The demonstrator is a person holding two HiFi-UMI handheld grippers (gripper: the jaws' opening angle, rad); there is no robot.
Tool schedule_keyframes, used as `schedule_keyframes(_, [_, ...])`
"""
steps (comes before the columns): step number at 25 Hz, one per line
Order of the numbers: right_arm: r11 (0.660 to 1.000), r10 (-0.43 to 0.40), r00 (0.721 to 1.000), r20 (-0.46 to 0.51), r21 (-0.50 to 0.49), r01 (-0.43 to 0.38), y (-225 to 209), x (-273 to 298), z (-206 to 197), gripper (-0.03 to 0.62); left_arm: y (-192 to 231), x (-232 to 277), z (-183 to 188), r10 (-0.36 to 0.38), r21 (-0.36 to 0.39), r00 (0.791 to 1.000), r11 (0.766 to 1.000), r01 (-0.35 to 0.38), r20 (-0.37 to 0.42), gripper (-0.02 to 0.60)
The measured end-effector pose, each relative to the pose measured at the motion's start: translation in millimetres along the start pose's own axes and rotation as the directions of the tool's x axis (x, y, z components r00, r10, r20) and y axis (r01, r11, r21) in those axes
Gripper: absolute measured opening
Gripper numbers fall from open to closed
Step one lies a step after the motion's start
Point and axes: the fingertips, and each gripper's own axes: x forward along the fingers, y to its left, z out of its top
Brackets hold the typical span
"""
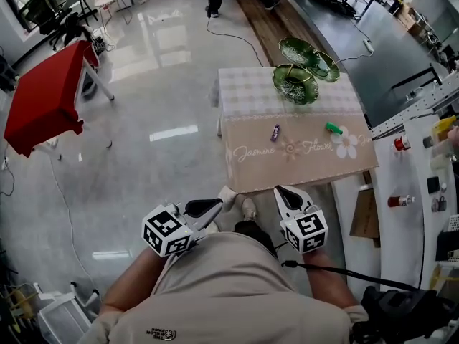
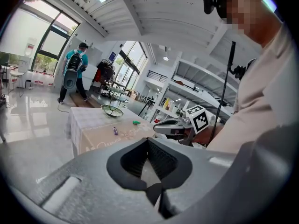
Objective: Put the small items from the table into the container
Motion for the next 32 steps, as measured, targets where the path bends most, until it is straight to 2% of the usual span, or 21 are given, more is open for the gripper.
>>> schedule_keyframes(10, [0.999, 0.033, 0.999, -0.002, -0.031, -0.033, 20.1, 2.6, 7.7, 0.017, -0.8, -17.2, -6.3, 0.023, 0.0, 1.0, 1.0, -0.023, 0.021, 0.008])
schedule_keyframes(20, [0.999, 0.033, 0.999, -0.006, -0.031, -0.033, 16.6, 5.7, 7.2, 0.017, -2.4, -17.8, -5.8, 0.032, 0.021, 0.999, 0.999, -0.033, 0.034, 0.008])
schedule_keyframes(25, [1.0, 0.001, 1.0, -0.032, -0.006, -0.001, -6.0, 15.6, -5.4, 0.018, 1.0, -14.0, -3.7, 0.044, 0.004, 0.998, 0.999, -0.044, 0.037, 0.008])
schedule_keyframes(29, [0.999, -0.038, 0.997, -0.069, 0.03, 0.04, -41.0, 39.5, -27.0, 0.025, 7.8, -10.2, -4.4, 0.076, -0.016, 0.996, 0.997, -0.076, 0.034, 0.008])
schedule_keyframes(32, [0.994, -0.069, 0.992, -0.102, 0.077, 0.077, -72.8, 66.1, -43.4, 0.106, 14.3, -6.9, -2.7, 0.106, -0.027, 0.994, 0.994, -0.105, 0.03, 0.008])
